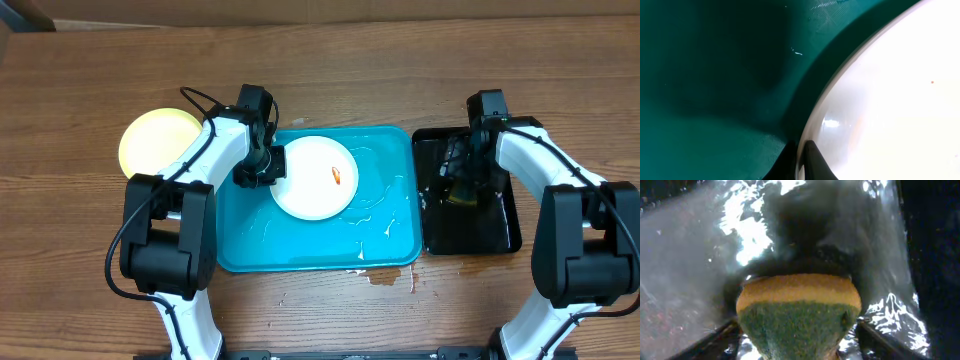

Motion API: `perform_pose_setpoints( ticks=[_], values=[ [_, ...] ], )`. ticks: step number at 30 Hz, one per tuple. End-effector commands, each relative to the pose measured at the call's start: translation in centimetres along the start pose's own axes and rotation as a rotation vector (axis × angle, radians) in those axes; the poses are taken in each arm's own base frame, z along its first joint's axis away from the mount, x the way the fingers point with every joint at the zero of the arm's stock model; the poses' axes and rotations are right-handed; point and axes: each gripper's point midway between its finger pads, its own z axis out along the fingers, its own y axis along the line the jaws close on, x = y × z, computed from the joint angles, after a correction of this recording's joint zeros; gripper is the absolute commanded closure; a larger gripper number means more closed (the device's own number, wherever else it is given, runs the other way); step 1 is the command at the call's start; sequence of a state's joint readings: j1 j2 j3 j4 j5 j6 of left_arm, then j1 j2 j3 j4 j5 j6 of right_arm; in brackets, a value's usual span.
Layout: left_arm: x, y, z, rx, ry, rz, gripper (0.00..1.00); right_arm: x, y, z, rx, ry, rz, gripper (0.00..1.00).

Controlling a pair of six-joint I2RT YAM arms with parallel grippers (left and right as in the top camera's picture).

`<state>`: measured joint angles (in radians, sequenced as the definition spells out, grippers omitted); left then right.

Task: Clean dirty plates on tray and stack at the side
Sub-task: 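Lower the right gripper into the black tray and grasp the sponge, then hold the sponge in the black tray water with the right gripper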

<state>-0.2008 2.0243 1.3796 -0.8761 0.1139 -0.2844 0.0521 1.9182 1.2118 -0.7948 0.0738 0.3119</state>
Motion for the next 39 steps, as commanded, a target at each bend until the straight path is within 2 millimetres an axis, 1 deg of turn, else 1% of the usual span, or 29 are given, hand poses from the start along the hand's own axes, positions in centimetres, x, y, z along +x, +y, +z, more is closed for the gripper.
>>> perform_pose_setpoints(
  ticks=[1,4,5,6,7,8,9,10,11,12,13,14,15,16,18,21,24,28,32,33,34,35,38,39],
  values=[
    [1.1,0.5,1.5,-0.021,0.041,-0.001,0.94,0.4,0.7,-0.3,-0.041,0.038,0.004,0.19],
    [1.1,0.5,1.5,-0.021,0.040,-0.001,0.94,2.3,1.0,-0.5,-0.068,0.122,0.004,0.20],
    [1.1,0.5,1.5,-0.021,0.040,-0.001,0.94,3.4,1.0,-0.6,-0.074,0.170,0.005,0.28],
    [1.1,0.5,1.5,-0.021,0.040,-0.001,0.94,3.8,0.8,-0.7,-0.068,0.184,0.005,0.38],
    [1.1,0.5,1.5,-0.021,0.040,-0.001,0.94,4.1,0.7,-0.7,-0.062,0.197,0.005,0.54],
    [1.1,0.5,1.5,-0.021,0.040,-0.001,0.94,4.4,0.6,-0.7,-0.058,0.207,0.005,0.72],
    [1.1,0.5,1.5,-0.021,0.040,-0.001,0.94,4.5,0.5,-0.7,-0.056,0.212,0.001,0.83],
    [1.1,0.5,1.5,-0.021,0.040,-0.001,0.93,4.5,0.5,-0.7,-0.055,0.211,-0.004,0.86],
    [1.1,0.5,1.5,-0.021,0.040,-0.001,0.94,4.4,0.5,-0.7,-0.053,0.209,-0.009,0.81],
    [1.1,0.5,1.5,-0.021,0.040,-0.001,0.94,4.4,0.5,-0.7,-0.056,0.206,-0.019,0.71],
    [1.1,0.5,1.5,-0.021,0.040,-0.001,0.94,4.4,0.5,-0.7,-0.057,0.205,-0.026,0.56],
    [1.1,0.5,1.5,-0.021,0.041,-0.001,0.93,4.3,0.4,-0.7,-0.053,0.204,-0.025,0.34],
    [1.1,0.5,1.5,-0.021,0.041,-0.001,0.94,4.3,0.3,-0.7,-0.047,0.202,-0.026,0.20],
    [1.1,0.5,1.5,-0.021,0.041,-0.001,0.93,4.2,0.1,-0.6,-0.036,0.196,-0.026,0.15],
    [1.1,0.5,1.5,-0.021,0.041,-0.001,0.92,3.5,-0.4,-0.5,-0.005,0.165,-0.030,0.13],
    [1.0,0.5,1.5,-0.020,0.039,-0.001,0.91,1.8,-1.1,-0.3,0.048,0.087,-0.032,0.13],
    [0.9,0.5,1.5,-0.018,0.032,0.000,0.89,0.0,-0.8,-0.2,0.046,0.012,-0.028,0.15],
    [0.8,0.4,1.5,-0.018,0.030,0.000,0.88,-1.2,-0.3,-0.2,0.025,-0.040,-0.023,0.31],
    [0.8,0.4,1.5,-0.018,0.029,0.000,0.87,-1.7,-0.1,-0.3,0.018,-0.060,-0.022,0.39],
    [0.8,0.4,1.5,-0.018,0.029,0.000,0.87,-1.7,-0.1,-0.3,0.018,-0.059,-0.022,0.43],
    [0.8,0.4,1.5,-0.018,0.029,0.000,0.87,-1.7,-0.1,-0.3,0.018,-0.058,-0.023,0.55],
    [0.8,0.4,1.5,-0.018,0.029,0.000,0.87,-1.6,-0.1,-0.2,0.019,-0.055,-0.023,0.60],
    [0.8,0.4,1.5,-0.018,0.029,0.000,0.88,-1.5,-0.2,-0.2,0.021,-0.051,-0.023,0.66],
    [0.8,0.4,1.5,-0.018,0.029,0.000,0.88,-1.5,-0.2,-0.2,0.021,-0.052,-0.023,0.66]
  ],
)
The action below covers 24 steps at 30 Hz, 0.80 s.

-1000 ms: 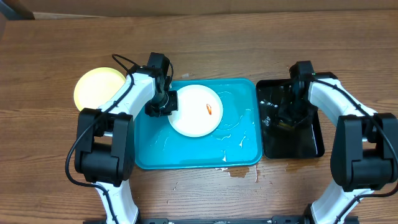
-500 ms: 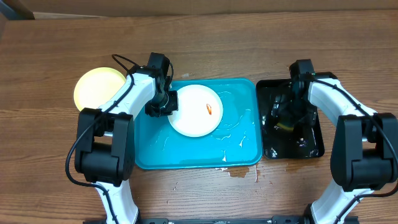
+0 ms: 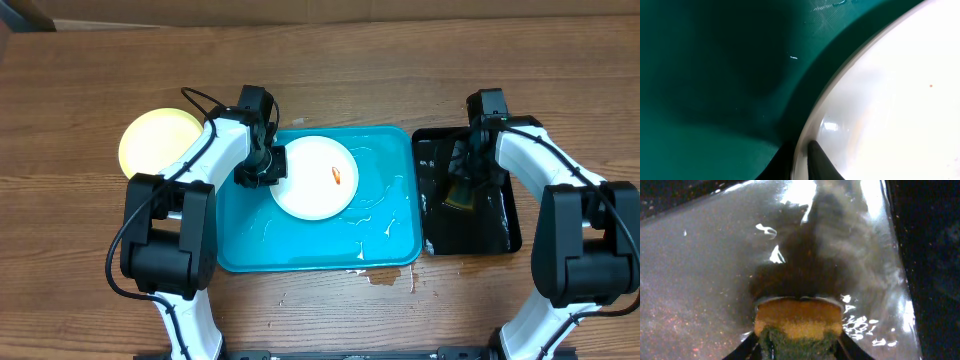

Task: Clean dirty plates on tray and stack at the side
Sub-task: 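Hold the sponge in the black tray water with the right gripper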

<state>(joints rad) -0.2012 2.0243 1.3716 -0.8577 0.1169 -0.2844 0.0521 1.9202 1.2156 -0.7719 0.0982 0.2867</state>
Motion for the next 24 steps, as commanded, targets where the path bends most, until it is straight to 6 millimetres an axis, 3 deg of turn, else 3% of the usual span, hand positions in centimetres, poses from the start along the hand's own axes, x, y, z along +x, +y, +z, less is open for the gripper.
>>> perform_pose_setpoints(
  ticks=[1,4,7,14,19,21,24],
  values=[
    [1.0,0.5,1.3,-0.024,0.038,-0.001,0.88,-0.8,0.0,-0.2,0.006,-0.024,0.001,0.66],
    [1.0,0.5,1.3,-0.024,0.038,-0.001,0.88,-1.1,0.1,-0.2,0.002,-0.035,0.002,0.46],
    [1.0,0.5,1.3,-0.024,0.039,-0.001,0.88,-0.9,0.0,-0.2,0.004,-0.026,0.001,0.46],
    [1.0,0.6,1.3,-0.024,0.039,-0.001,0.88,1.7,-0.3,-0.3,0.005,0.083,-0.006,0.58],
    [1.0,0.6,1.3,-0.024,0.038,-0.001,0.86,1.5,-0.2,-0.3,0.002,0.077,-0.006,0.76],
    [1.0,0.6,1.3,-0.024,0.038,-0.001,0.85,1.1,-0.1,-0.4,-0.002,0.064,-0.005,0.77],
    [1.0,0.6,1.3,-0.024,0.039,-0.001,0.85,1.0,0.0,-0.5,-0.004,0.060,-0.005,0.68]
  ],
)
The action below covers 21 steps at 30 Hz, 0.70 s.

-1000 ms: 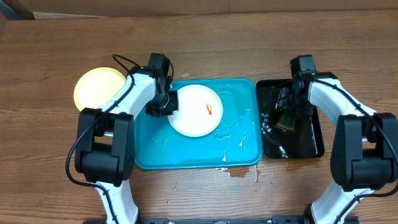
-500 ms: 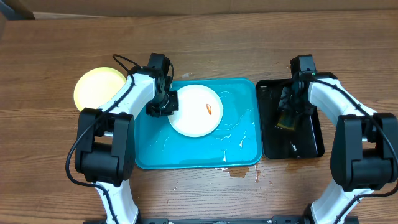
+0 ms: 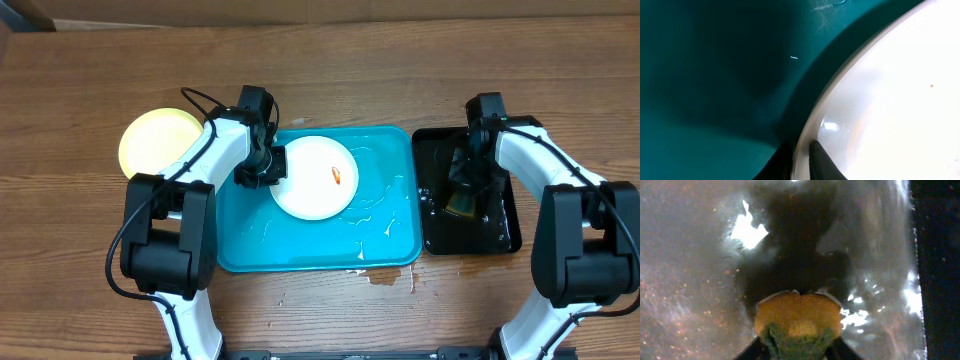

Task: Clean dirty plates on tray and stack at the side
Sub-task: 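Hold the sponge in the black tray water with the right gripper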

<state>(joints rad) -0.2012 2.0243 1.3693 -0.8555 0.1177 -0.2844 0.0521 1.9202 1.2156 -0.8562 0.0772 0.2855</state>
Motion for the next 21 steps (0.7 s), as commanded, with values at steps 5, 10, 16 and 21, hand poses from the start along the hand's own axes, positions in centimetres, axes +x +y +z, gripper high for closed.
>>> perform_pose_setpoints(
  ticks=[5,10,16,21],
  values=[
    [0.9,0.6,1.3,-0.025,0.038,-0.001,0.86,-0.2,0.0,-0.5,-0.001,0.008,0.000,0.64],
    [0.9,0.6,1.3,-0.025,0.039,-0.001,0.86,0.1,-0.1,-0.5,0.005,0.022,-0.002,0.60],
    [0.9,0.6,1.3,-0.025,0.038,-0.001,0.85,-0.5,0.1,-1.1,0.002,0.006,-0.053,0.44],
    [0.9,0.6,1.3,-0.025,0.039,-0.001,0.85,-0.1,-0.2,-2.3,0.016,0.048,-0.051,0.44]
  ],
)
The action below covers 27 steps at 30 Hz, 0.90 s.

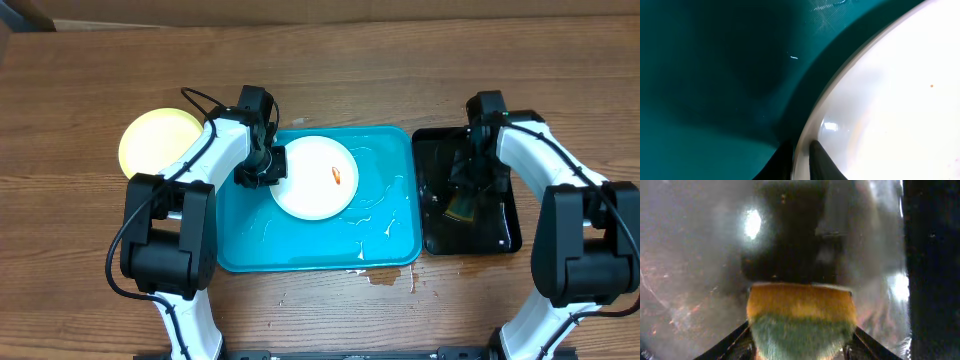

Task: Clean dirty plates on tray and stack at the side
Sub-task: 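Hold the sponge in the black tray water with the right gripper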

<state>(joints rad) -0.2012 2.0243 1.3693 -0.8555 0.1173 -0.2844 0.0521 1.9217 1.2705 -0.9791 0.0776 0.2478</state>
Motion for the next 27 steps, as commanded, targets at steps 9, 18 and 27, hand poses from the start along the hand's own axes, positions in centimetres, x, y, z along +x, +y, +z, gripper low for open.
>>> perform_pose_setpoints(
  ticks=[9,18,27],
  values=[
    [0.9,0.6,1.3,-0.027,0.038,-0.001,0.85,2.5,-0.4,-1.4,0.016,0.127,0.147,0.41],
    [1.0,0.6,1.3,-0.028,0.042,-0.001,0.85,2.4,0.6,-0.4,-0.037,0.115,0.172,0.42],
    [1.0,0.6,1.3,-0.028,0.042,-0.001,0.85,2.1,0.7,0.3,-0.046,0.093,0.171,0.48]
  ],
)
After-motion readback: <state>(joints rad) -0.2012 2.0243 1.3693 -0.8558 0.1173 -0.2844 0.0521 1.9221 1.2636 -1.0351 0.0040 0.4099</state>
